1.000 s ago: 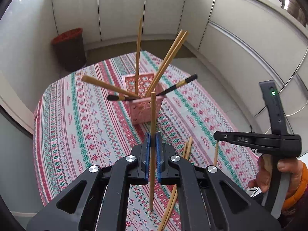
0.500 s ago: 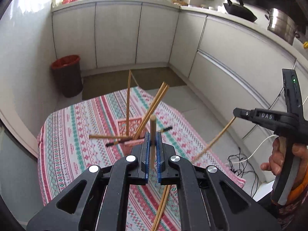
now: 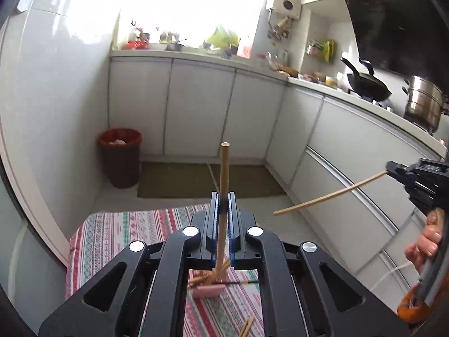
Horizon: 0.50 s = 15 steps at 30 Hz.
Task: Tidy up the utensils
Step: 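Raise both held chopsticks above the pink holder, then open both tools to release the chopsticks into the pink holder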
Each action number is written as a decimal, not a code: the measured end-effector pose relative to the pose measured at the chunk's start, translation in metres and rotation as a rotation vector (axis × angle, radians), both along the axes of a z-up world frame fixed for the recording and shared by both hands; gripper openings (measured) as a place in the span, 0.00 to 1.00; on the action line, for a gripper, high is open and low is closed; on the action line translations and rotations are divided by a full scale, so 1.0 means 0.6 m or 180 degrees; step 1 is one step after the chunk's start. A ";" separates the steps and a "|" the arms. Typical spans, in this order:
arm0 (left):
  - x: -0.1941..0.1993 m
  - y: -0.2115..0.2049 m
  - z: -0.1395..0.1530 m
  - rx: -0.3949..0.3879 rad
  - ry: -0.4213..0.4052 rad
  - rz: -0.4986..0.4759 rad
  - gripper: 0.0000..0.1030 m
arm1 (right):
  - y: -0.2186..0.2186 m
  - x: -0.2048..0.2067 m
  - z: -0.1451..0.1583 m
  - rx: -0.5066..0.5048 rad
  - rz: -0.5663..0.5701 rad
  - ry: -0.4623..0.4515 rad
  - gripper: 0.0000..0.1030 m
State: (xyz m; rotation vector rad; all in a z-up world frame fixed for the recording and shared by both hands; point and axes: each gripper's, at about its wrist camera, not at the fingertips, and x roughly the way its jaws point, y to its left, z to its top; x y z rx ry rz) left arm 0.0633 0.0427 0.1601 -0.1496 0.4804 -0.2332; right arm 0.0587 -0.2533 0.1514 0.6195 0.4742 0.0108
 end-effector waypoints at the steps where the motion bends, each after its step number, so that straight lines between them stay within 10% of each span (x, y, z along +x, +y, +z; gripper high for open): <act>1: 0.003 0.000 0.002 -0.0017 -0.0011 0.0025 0.05 | -0.003 -0.003 0.005 0.0017 -0.0015 -0.0066 0.05; 11: 0.091 -0.009 -0.092 0.0073 0.0302 0.0246 0.06 | 0.026 -0.003 0.021 0.0100 0.0154 -0.0293 0.05; 15: 0.085 0.011 -0.093 -0.0042 0.0304 0.0323 0.34 | 0.056 0.011 0.012 0.0051 0.0274 -0.0253 0.05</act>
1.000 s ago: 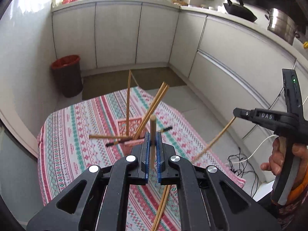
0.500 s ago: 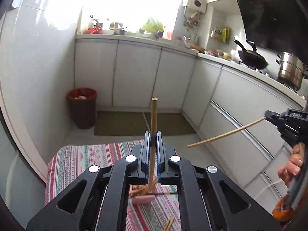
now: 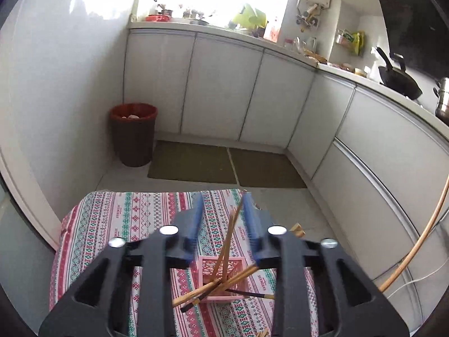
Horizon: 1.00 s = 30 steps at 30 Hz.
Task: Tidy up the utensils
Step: 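Open both tools to release the chopsticks into the pink holder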
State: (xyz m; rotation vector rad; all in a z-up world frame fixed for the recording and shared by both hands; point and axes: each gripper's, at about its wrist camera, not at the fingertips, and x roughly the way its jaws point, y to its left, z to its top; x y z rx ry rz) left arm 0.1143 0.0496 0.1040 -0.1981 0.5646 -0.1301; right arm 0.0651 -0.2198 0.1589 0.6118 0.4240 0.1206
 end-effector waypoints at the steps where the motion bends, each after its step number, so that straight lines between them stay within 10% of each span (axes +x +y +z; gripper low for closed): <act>1: -0.003 0.006 0.001 -0.0018 -0.0032 0.0021 0.37 | 0.006 0.001 -0.002 -0.0008 0.0023 0.0009 0.05; 30: -0.029 0.093 -0.005 0.0088 0.0102 0.0271 0.44 | 0.275 0.121 -0.157 -0.1306 0.0201 0.0190 0.05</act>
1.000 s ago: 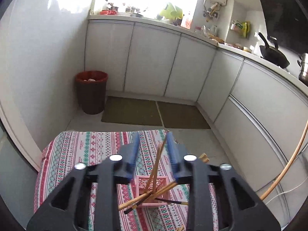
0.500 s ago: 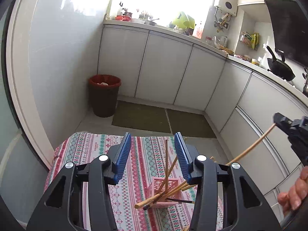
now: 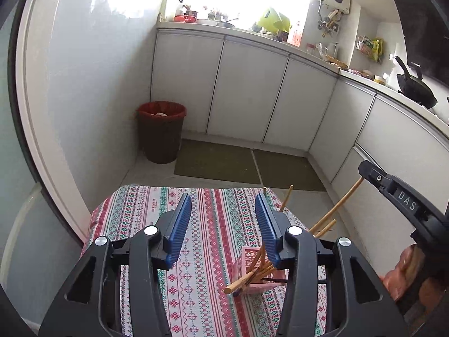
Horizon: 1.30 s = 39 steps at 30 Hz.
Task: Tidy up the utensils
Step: 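Open both tools to release the chopsticks into the pink holder, then grasp a bamboo chopstick with the left tool while the right tool grasps another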
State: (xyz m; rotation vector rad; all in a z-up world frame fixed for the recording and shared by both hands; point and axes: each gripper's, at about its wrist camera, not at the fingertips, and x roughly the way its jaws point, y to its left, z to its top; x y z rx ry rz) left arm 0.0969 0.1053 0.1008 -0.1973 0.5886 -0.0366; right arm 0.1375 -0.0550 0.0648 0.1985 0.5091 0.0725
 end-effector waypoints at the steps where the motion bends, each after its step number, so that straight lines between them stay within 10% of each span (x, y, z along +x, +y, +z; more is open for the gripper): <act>1: -0.001 0.002 0.001 0.0004 -0.0002 0.0001 0.45 | 0.003 -0.001 -0.001 -0.0011 0.0018 -0.0013 0.05; 5: -0.005 0.003 0.004 0.0020 -0.0013 0.0026 0.53 | 0.018 0.004 -0.010 -0.0125 0.0120 0.0046 0.06; 10: -0.013 0.001 0.011 0.0048 -0.0028 0.0021 0.58 | 0.023 -0.006 -0.022 -0.0205 0.0013 0.0069 0.69; 30: -0.064 -0.072 -0.017 0.0504 0.0222 -0.0322 0.93 | -0.062 -0.079 -0.016 -0.0477 -0.0376 0.0339 0.93; 39: -0.033 -0.161 -0.213 0.0531 0.1683 -0.1021 0.93 | -0.200 -0.129 -0.142 -0.0001 -0.0641 0.1475 0.93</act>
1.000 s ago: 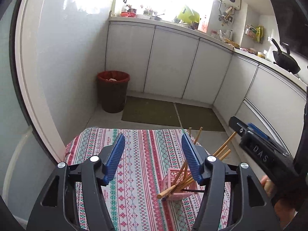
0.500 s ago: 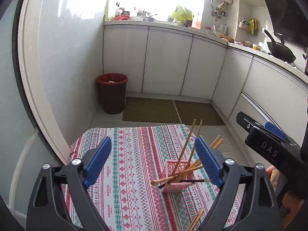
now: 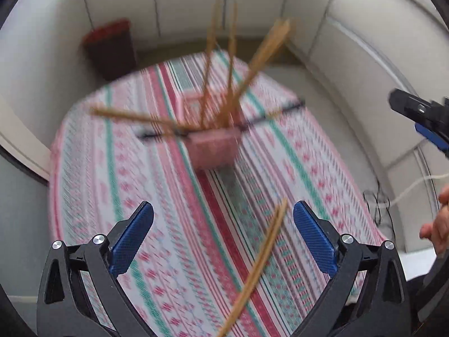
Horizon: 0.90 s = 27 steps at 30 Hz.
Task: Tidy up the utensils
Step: 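Grasp a bamboo chopstick with the left tool while the right tool grasps another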
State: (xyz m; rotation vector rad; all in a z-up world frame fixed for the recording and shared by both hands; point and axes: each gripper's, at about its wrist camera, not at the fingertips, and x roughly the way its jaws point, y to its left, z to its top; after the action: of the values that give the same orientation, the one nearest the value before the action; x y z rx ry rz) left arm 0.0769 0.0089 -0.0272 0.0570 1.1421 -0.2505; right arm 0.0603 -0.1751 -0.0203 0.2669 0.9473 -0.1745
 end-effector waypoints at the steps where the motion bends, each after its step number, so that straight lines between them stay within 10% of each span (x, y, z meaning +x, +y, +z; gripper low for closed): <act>1: 0.004 -0.010 -0.024 0.0004 0.0149 -0.0040 0.93 | -0.016 -0.004 -0.022 0.0185 -0.0052 0.0183 0.93; 6: 0.018 -0.065 -0.102 0.0092 0.0467 -0.0211 0.90 | -0.068 -0.027 -0.129 0.1036 -0.0309 0.0992 0.93; 10: 0.041 -0.086 -0.152 0.0013 0.0783 -0.0134 0.60 | -0.074 -0.030 -0.154 0.0786 -0.0380 0.1106 0.93; 27: 0.063 -0.125 -0.204 0.0054 0.0934 -0.0203 0.47 | -0.085 -0.022 -0.165 0.0879 -0.0349 0.1212 0.93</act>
State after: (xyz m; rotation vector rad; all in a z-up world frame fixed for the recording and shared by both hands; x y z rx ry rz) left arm 0.1149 -0.0658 -0.1498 0.0733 1.4357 -0.3130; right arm 0.0468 -0.2261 -0.1195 0.5542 1.3381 -0.1991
